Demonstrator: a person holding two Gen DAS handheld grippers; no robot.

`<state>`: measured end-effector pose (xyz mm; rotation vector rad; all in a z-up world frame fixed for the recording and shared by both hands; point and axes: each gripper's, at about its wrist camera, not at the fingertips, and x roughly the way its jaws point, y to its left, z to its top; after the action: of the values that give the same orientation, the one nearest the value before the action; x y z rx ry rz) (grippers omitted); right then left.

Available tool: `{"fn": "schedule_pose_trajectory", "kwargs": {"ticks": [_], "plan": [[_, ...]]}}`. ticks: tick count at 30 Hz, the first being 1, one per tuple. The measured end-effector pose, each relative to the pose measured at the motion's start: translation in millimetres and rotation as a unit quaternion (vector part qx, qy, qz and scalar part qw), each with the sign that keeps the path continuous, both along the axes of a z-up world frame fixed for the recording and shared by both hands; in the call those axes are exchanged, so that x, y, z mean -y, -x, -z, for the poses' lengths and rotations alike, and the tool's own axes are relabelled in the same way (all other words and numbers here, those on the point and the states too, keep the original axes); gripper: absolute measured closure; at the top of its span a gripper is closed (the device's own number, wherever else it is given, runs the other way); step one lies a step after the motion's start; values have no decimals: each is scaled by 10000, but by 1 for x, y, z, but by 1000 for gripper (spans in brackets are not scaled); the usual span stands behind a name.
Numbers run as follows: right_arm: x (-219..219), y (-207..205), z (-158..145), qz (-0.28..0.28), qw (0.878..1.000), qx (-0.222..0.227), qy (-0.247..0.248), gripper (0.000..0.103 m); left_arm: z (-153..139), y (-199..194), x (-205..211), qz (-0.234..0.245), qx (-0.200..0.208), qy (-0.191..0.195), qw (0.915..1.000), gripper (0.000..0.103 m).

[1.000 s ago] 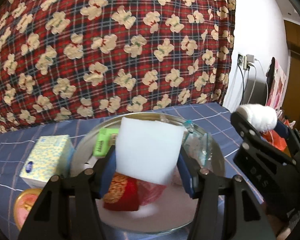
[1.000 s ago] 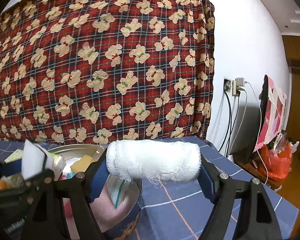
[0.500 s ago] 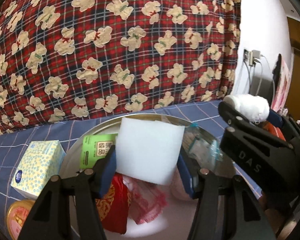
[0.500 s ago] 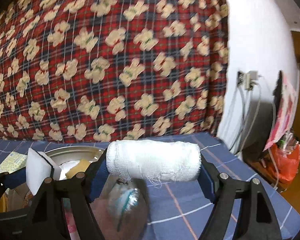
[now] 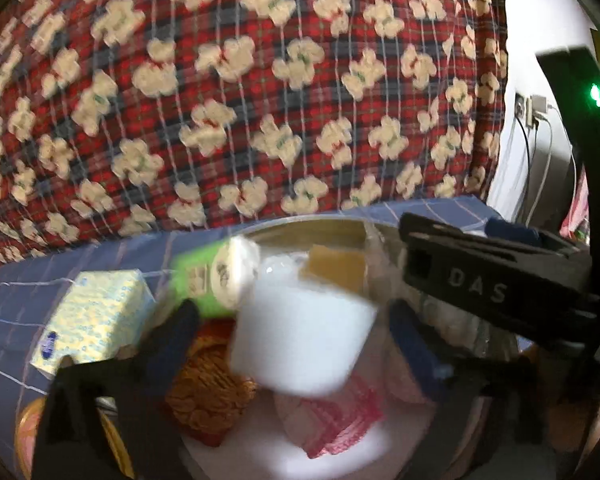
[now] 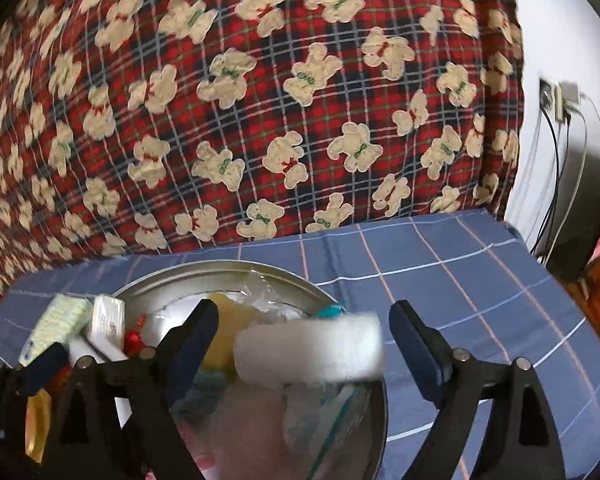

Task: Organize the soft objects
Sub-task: 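Open the right tool dropping the towel into the tin while the left tool drops the sponge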

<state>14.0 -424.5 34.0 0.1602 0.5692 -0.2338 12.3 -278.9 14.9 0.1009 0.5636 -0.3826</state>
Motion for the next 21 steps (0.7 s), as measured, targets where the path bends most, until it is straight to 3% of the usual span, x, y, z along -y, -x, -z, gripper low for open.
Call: {"fn": "schedule_pose_trajectory", "kwargs": {"ticks": [5, 10, 18, 21], "plan": [[6, 21, -8, 97, 9984, 472, -289, 14, -11, 15, -6, -153, 512, -9, 9986, 0], [4, 52, -5, 301, 9940, 991, -344, 14, -9, 19, -17, -229, 448, 163, 9986, 0], [-9, 88, -6, 617, 9826, 1751, 55, 14, -1, 26, -26, -327, 479, 277, 9979, 0], [-11, 94, -3, 700, 9814, 1782, 137, 14, 1, 31, -29, -421, 655, 241, 9967, 0]]}}
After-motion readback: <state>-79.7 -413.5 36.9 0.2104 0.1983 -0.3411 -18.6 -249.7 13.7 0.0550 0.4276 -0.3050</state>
